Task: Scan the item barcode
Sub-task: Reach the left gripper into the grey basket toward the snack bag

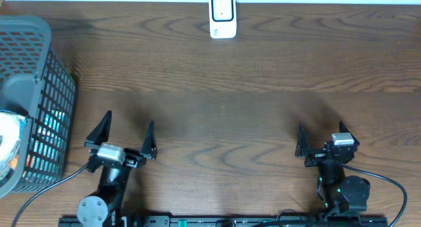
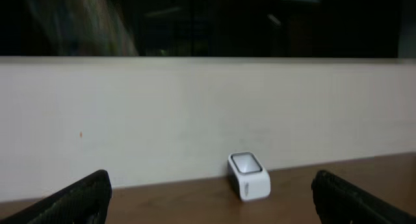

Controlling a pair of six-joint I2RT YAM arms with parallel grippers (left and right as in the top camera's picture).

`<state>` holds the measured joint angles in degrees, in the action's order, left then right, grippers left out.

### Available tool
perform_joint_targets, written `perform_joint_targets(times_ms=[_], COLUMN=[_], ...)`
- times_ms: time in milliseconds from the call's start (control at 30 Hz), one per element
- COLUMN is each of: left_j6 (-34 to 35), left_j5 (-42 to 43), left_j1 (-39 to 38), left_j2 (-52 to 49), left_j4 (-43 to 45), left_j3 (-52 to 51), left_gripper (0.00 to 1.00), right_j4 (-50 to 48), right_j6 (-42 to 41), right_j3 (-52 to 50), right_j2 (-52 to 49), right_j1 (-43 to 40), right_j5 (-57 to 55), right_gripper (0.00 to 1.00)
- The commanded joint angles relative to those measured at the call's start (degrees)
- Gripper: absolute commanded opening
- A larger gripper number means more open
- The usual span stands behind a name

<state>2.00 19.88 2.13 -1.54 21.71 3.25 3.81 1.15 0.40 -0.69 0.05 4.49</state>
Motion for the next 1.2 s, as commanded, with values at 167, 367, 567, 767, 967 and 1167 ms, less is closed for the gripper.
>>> perform_joint_targets(times_ms=[167, 367, 567, 767, 967, 1167], left_j6=[-2.3, -2.4, 2.0, 1.4, 1.4, 4.5], left_j5=[3.5, 15.1, 7.7, 6.3, -8.2, -4.0], left_j1=[-0.2, -0.2, -0.2, 1.0, 6.5, 15.5], left_j2=[-19.4, -28.2, -34.1, -48.5, -62.3, -68.7], left_j4=[-17.3, -13.0, -12.7, -37.0, -54.8, -55.1], left_j3=[28.4, 33.5, 39.6, 62.0, 79.2, 82.8], left_gripper=[0.97, 0.98, 0.98, 0.98, 0.98, 0.98], right_j4=[0.2, 0.2, 0.2, 0.2, 0.2, 0.2], right_j6=[0.8, 0.8, 0.8, 0.8, 0.8, 0.8], right_j3=[0.0, 0.0, 0.0, 0.0, 0.0, 0.0], right_j2=[0.3, 0.3, 0.3, 0.3, 0.3, 0.3], right_j1=[0.4, 0.4, 0.4, 0.4, 0.4, 0.4], right_j5=[0.4, 0.4, 0.4, 0.4, 0.4, 0.4], right_gripper=[0.99, 0.99, 0.99, 0.99, 0.99, 0.99])
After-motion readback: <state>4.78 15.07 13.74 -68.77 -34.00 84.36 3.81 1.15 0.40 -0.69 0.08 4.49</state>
